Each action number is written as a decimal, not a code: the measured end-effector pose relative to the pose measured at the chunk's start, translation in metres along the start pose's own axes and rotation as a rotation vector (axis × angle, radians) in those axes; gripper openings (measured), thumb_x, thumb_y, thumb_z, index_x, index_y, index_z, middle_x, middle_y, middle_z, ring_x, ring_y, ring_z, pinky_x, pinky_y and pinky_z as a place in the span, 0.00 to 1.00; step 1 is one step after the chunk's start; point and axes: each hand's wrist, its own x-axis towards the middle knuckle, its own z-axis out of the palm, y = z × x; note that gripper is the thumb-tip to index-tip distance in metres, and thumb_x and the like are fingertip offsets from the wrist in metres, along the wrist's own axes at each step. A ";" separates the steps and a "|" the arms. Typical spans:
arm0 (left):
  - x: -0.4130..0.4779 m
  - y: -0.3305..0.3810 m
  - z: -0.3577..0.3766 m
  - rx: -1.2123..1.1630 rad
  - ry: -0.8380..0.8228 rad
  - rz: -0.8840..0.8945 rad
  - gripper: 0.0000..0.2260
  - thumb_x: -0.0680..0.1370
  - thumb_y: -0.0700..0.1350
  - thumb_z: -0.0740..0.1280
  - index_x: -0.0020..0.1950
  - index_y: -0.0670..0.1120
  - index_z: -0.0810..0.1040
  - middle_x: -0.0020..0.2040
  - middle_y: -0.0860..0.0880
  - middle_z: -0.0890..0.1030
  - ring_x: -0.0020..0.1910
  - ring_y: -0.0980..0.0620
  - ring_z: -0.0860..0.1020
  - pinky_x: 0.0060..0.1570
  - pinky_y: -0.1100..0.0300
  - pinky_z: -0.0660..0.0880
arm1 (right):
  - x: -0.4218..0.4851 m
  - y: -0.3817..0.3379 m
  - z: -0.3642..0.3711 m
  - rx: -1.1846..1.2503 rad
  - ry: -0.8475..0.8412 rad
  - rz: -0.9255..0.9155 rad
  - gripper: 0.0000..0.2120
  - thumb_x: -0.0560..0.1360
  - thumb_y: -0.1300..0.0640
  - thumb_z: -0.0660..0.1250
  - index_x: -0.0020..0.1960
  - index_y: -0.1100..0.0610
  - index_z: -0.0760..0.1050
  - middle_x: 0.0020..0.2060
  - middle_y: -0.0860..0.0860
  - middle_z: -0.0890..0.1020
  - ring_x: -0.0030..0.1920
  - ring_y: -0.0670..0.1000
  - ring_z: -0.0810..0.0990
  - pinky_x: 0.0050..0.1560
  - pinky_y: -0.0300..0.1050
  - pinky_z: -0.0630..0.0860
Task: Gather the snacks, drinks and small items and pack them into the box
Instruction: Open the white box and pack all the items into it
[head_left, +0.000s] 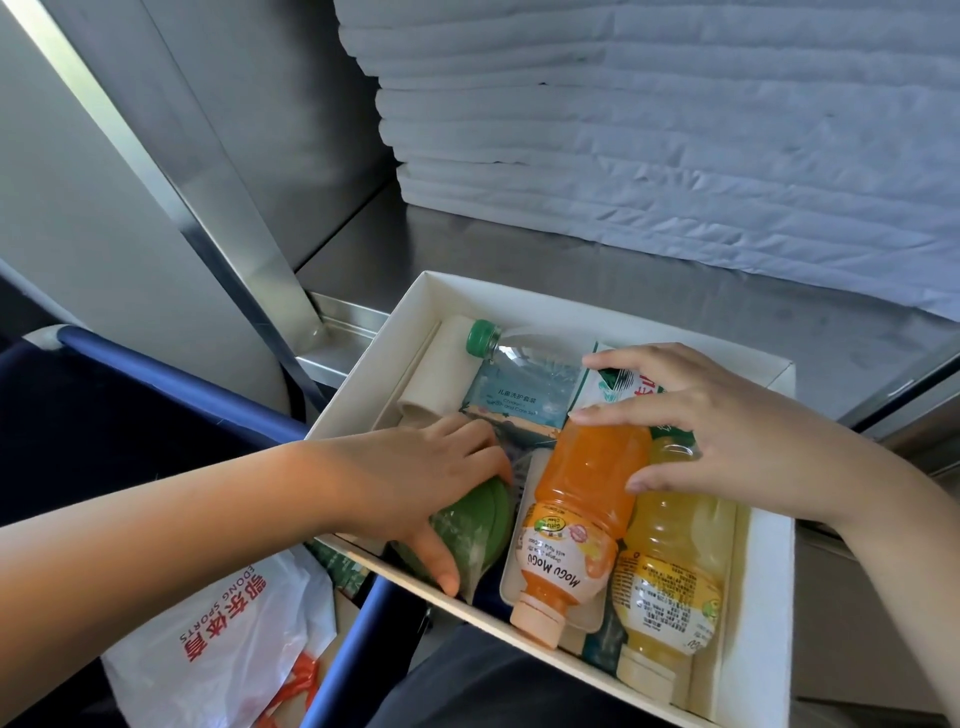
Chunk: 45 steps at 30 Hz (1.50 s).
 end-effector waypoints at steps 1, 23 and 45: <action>0.000 0.000 0.001 -0.016 -0.013 0.007 0.38 0.66 0.71 0.66 0.69 0.55 0.57 0.62 0.56 0.59 0.52 0.62 0.51 0.60 0.59 0.67 | 0.000 0.000 0.000 0.001 0.000 0.002 0.26 0.65 0.35 0.63 0.62 0.25 0.64 0.68 0.24 0.50 0.67 0.28 0.47 0.56 0.28 0.59; 0.020 -0.043 -0.042 0.146 0.399 -0.274 0.29 0.78 0.61 0.38 0.74 0.50 0.31 0.74 0.53 0.31 0.73 0.54 0.30 0.70 0.58 0.32 | 0.001 0.000 -0.003 0.024 -0.030 0.038 0.26 0.64 0.32 0.61 0.63 0.25 0.63 0.69 0.27 0.52 0.70 0.33 0.49 0.66 0.41 0.61; 0.043 -0.064 -0.035 0.150 0.387 -0.261 0.29 0.75 0.62 0.32 0.71 0.51 0.28 0.72 0.54 0.29 0.71 0.54 0.31 0.69 0.58 0.33 | -0.006 -0.029 0.012 -0.007 -0.037 0.268 0.30 0.73 0.36 0.63 0.68 0.25 0.49 0.68 0.24 0.38 0.66 0.26 0.34 0.71 0.42 0.45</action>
